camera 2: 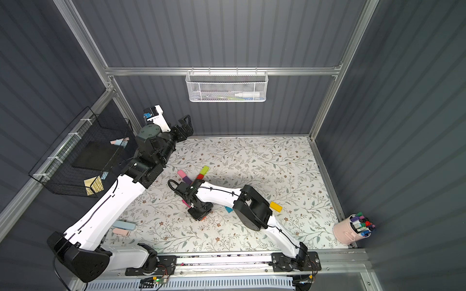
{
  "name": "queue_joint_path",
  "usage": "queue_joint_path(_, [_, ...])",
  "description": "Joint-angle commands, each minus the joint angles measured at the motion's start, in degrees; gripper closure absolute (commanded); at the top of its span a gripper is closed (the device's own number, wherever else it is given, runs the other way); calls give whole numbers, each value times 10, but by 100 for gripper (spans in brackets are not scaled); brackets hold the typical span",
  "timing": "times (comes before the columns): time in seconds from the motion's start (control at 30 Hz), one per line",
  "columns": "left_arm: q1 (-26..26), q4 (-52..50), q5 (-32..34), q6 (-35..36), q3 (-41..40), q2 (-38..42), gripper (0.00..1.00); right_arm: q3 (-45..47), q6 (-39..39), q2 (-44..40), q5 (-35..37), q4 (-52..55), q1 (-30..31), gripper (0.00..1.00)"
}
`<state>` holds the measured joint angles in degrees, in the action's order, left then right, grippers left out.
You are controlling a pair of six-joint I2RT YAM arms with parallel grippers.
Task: Assemble the letter v with building blocks
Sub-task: Assemble the building block at the center of the board.
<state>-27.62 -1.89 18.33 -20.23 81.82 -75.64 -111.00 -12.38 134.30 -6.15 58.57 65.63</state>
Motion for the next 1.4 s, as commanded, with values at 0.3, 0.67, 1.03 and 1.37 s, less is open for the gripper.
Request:
queue_joint_path(0.3, [9,9,-9,12,-3,8,1,0,5,41,9,8,-2,64])
queue_joint_path(0.67, [11,10,-10,12,-3,9,1,1,3,42,10,10,-3,56])
queue_joint_path(1.03, [13,14,-15,12,-25,5,1,11,-2,26,27,11,-4,50])
queue_joint_path(1.37, [17,22,-26,12,-29,-2,1,86,-7,-57,58,-53,-8,42])
